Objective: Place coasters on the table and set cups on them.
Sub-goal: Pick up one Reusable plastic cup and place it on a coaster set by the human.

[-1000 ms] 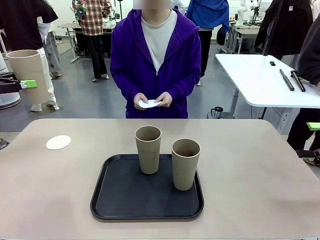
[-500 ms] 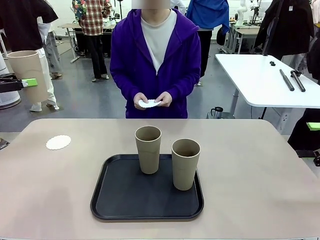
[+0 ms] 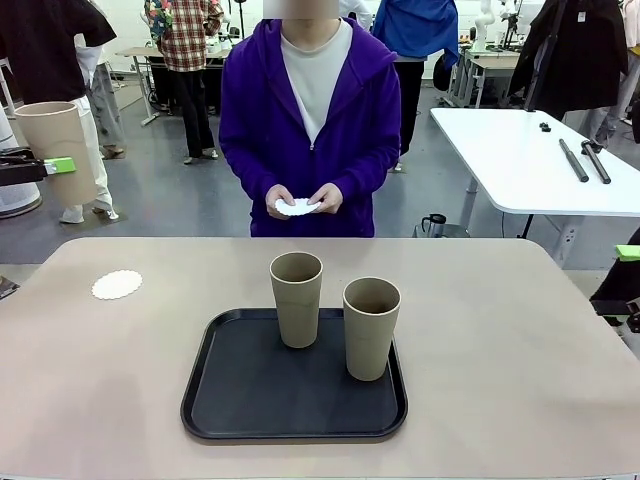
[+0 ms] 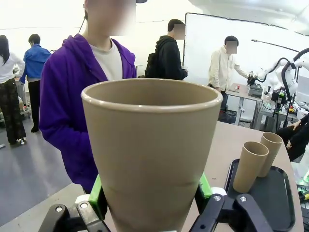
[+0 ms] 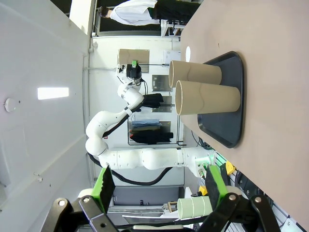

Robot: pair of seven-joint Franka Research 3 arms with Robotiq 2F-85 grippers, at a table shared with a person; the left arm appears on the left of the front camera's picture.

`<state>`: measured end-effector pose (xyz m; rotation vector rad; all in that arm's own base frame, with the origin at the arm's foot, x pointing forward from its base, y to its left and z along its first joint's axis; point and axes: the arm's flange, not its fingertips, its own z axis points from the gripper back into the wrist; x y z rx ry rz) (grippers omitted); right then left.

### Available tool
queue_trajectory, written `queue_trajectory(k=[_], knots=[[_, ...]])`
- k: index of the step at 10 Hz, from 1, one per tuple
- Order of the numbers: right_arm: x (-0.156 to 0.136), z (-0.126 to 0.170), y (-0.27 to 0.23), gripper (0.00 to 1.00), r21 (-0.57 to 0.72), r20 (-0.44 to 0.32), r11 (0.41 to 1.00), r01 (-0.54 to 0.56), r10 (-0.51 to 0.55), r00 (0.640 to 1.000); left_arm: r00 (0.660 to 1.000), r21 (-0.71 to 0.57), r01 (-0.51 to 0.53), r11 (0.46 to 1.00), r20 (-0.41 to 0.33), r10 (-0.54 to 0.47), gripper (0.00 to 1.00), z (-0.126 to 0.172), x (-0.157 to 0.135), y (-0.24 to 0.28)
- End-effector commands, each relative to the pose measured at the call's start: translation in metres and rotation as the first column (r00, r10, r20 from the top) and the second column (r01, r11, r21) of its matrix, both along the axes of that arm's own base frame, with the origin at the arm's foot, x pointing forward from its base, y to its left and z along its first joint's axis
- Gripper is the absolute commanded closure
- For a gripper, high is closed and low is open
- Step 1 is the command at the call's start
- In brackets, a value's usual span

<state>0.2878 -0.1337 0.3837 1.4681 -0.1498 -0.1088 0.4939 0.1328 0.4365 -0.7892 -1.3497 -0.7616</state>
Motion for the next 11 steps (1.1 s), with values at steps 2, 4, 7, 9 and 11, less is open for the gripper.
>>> queue_trajectory(k=[2, 4, 7, 9, 11], knots=[[0.001, 0.001, 0.0, 0.0, 0.01, 0.008, 1.0, 0.007, -0.007, 1.0, 0.999, -0.031, 0.042, 0.999, -0.022, -0.042, 0.14, -0.016, 0.013, 0.001], [0.001, 0.001, 0.0, 0.0, 0.01, 0.008, 1.0, 0.007, -0.007, 1.0, 0.996, -0.084, 0.08, 0.993, -0.03, -0.083, 0.14, -0.049, 0.031, 0.002], [0.001, 0.001, 0.0, 0.0, 0.01, 0.008, 1.0, 0.007, -0.007, 1.0, 0.996, -0.015, 0.087, 0.996, -0.026, -0.087, 0.14, -0.097, 0.045, 0.006], [0.001, 0.001, 0.0, 0.0, 0.01, 0.008, 1.0, 0.007, -0.007, 1.0, 0.994, -0.004, 0.103, 0.995, -0.021, -0.103, 0.14, -0.117, 0.053, 0.013], [0.001, 0.001, 0.0, 0.0, 0.01, 0.008, 1.0, 0.007, -0.007, 1.0, 0.988, -0.011, 0.149, 0.989, -0.03, -0.15, 0.14, -0.136, 0.053, 0.015]])
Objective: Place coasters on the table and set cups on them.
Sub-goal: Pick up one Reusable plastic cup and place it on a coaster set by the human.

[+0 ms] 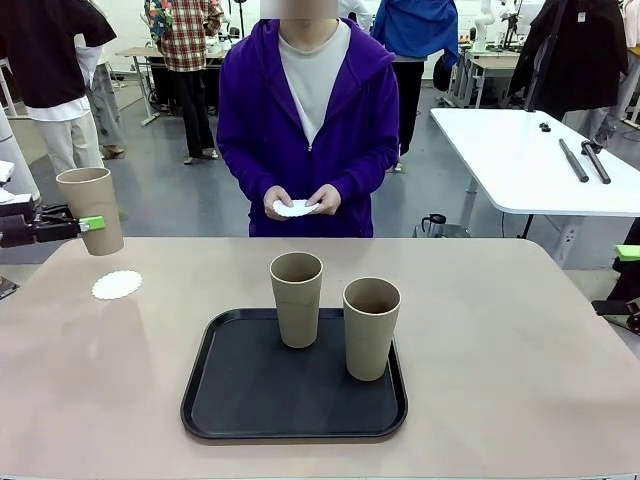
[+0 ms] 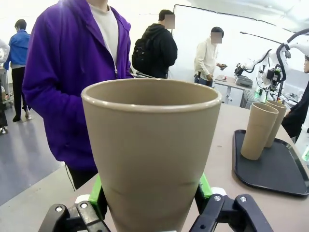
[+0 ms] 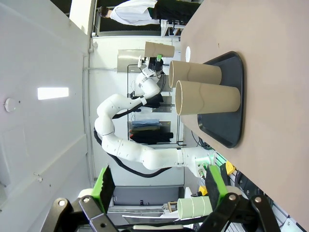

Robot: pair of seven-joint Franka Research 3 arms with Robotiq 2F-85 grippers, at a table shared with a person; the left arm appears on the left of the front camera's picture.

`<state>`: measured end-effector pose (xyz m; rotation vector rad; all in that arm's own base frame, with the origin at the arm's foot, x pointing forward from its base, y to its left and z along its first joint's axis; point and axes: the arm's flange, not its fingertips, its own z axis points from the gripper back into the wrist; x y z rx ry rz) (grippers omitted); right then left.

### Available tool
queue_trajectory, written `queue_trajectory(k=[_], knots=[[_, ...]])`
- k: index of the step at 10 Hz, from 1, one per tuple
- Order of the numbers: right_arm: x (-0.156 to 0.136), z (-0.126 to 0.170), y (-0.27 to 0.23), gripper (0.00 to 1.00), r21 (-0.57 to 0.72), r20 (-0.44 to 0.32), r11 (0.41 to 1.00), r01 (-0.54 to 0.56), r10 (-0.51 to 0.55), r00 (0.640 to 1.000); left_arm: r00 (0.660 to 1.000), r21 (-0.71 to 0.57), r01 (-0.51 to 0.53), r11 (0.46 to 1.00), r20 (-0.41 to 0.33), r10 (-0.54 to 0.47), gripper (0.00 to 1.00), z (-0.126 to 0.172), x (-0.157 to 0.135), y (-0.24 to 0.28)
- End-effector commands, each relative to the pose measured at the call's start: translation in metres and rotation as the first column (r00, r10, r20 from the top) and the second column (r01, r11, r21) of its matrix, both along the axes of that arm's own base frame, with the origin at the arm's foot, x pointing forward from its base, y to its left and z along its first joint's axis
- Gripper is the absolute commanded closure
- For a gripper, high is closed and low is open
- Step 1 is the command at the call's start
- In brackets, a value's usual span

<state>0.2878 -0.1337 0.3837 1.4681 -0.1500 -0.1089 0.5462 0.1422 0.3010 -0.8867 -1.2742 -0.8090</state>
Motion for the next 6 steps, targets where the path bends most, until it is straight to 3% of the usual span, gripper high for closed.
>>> queue_trajectory(k=[1, 6], knots=[[0.001, 0.001, 0.0, 0.0, 0.01, 0.008, 1.0, 0.007, -0.007, 1.0, 0.998, -0.001, 0.066, 0.998, 0.017, -0.066, 0.14, -0.007, -0.001, 0.006], [0.001, 0.001, 0.0, 0.0, 0.01, 0.008, 1.0, 0.007, -0.007, 1.0, 0.986, -0.018, 0.166, 0.986, 0.031, -0.165, 0.14, -0.036, -0.006, 0.011]])
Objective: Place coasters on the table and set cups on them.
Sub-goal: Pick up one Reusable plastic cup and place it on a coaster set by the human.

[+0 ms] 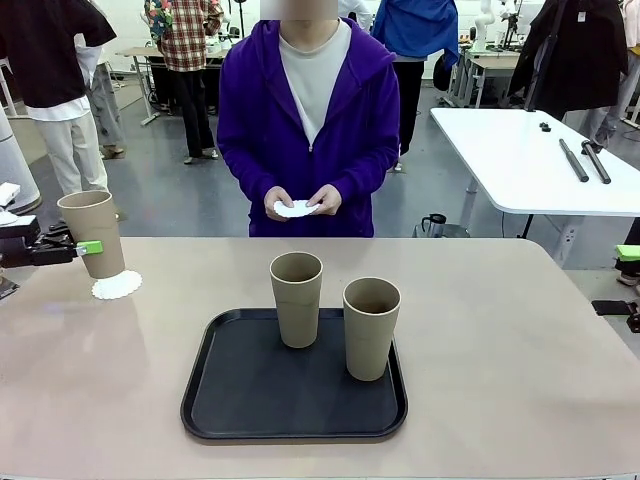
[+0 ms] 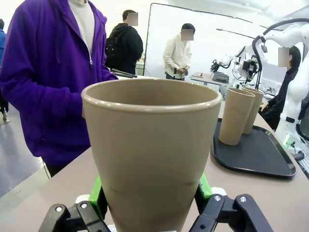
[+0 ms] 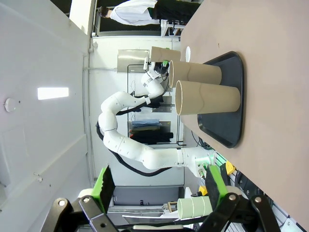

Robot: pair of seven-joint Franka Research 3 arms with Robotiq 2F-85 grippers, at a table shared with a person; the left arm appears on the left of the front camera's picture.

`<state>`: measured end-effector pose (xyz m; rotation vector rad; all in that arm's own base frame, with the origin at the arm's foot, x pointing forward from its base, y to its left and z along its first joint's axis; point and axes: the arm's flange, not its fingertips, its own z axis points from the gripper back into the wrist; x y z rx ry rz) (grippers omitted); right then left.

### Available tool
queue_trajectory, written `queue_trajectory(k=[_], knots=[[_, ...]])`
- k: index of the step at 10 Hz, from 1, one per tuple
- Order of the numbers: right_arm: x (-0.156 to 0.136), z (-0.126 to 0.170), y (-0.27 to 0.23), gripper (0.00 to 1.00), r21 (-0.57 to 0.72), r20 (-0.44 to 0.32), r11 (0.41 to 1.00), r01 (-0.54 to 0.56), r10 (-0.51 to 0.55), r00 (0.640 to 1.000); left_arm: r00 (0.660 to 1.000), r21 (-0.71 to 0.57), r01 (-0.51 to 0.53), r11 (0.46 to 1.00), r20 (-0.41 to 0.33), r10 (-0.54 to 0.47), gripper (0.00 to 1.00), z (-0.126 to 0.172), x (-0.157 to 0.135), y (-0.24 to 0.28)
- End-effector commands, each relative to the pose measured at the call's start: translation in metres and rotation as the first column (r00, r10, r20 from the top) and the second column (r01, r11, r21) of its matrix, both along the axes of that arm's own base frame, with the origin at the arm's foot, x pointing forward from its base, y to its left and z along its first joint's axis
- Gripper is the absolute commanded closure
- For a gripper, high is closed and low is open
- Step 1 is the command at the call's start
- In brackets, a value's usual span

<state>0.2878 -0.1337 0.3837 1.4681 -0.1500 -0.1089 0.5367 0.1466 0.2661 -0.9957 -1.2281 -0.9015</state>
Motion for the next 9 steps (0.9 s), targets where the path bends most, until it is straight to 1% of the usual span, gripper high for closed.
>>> queue_trajectory(k=[1, 2, 4, 9], knots=[[0.001, 0.001, 0.0, 0.0, 0.01, 0.008, 1.0, 0.007, -0.007, 1.0, 0.999, -0.008, 0.045, 0.999, 0.027, -0.045, 0.14, -0.008, 0.004, 0.006], [0.001, 0.001, 0.0, 0.0, 0.01, 0.008, 1.0, 0.007, -0.007, 1.0, 0.998, -0.008, 0.055, 0.998, 0.018, -0.055, 0.14, -0.014, 0.005, 0.006], [0.001, 0.001, 0.0, 0.0, 0.01, 0.008, 1.0, 0.007, -0.007, 1.0, 0.997, -0.016, 0.067, 0.998, 0.025, -0.066, 0.14, -0.024, 0.007, 0.005], [0.001, 0.001, 0.0, 0.0, 0.01, 0.008, 1.0, 0.007, -0.007, 1.0, 0.995, 0.007, 0.087, 0.996, 0.039, -0.087, 0.14, -0.036, 0.009, 0.006]])
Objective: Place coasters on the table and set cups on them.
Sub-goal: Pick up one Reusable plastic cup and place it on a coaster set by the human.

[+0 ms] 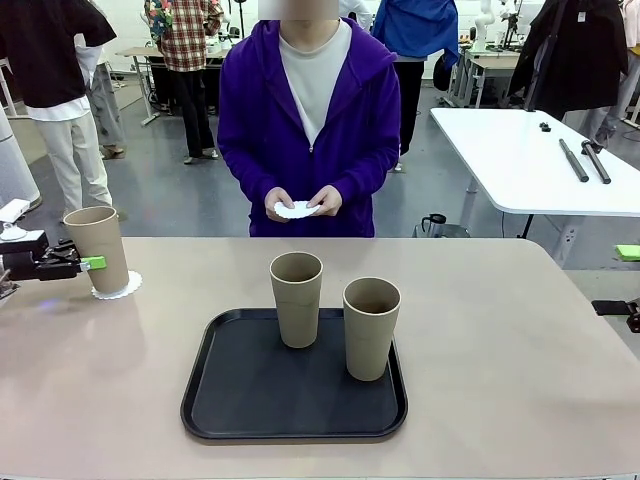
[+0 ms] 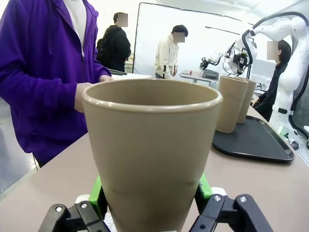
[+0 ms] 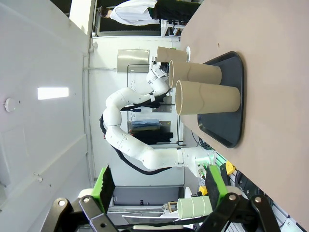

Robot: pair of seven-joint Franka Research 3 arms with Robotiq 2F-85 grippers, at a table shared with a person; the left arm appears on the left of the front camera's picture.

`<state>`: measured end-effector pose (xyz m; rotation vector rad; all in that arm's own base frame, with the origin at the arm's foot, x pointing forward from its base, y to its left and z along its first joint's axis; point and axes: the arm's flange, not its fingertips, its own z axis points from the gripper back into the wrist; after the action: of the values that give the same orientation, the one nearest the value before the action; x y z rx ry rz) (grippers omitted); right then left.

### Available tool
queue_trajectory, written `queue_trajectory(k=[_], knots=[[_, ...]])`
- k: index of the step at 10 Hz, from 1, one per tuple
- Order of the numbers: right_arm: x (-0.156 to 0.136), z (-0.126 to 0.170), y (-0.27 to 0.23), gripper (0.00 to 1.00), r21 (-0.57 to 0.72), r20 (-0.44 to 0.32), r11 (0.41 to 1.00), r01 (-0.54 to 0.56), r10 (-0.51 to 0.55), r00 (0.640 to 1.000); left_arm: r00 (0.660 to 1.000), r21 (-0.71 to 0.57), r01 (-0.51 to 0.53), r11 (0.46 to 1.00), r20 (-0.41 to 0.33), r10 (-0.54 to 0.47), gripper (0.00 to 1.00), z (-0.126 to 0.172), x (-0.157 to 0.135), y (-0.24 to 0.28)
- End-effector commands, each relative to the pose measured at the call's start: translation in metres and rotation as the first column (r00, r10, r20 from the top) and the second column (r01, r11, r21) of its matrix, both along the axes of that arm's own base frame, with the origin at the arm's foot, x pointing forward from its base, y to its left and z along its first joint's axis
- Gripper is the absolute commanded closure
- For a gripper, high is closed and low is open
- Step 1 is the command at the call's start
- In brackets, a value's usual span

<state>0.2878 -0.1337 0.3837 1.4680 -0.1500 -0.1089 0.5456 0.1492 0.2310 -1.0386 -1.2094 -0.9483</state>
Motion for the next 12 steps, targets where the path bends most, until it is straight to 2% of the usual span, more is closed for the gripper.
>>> queue_trajectory(k=[1, 8, 9, 12], knots=[[0.0009, 0.0011, -0.0002, 0.0, 0.01, 0.008, 1.0, 0.007, -0.007, 1.0, 0.999, 0.014, 0.027, 1.0, 0.042, -0.028, 0.14, -0.0018, 0.0018, 0.0037], [0.0009, 0.0011, -0.0002, 0.0, 0.01, 0.008, 1.0, 0.007, -0.007, 1.0, 0.997, 0.03, 0.037, 0.999, 0.062, -0.038, 0.14, -0.0106, 0.0042, -0.0001], [0.0009, 0.0011, -0.0002, 0.0, 0.01, 0.008, 1.0, 0.007, -0.007, 1.0, 0.998, 0.035, 0.035, 0.999, 0.059, -0.037, 0.0, -0.011, 0.0041, -0.0001], [0.0009, 0.0011, -0.0002, 0.0, 0.01, 0.008, 1.0, 0.007, -0.007, 1.0, 0.998, 0.043, 0.034, 0.999, 0.056, -0.036, 0.0, -0.01, 0.0043, 0.0003]])
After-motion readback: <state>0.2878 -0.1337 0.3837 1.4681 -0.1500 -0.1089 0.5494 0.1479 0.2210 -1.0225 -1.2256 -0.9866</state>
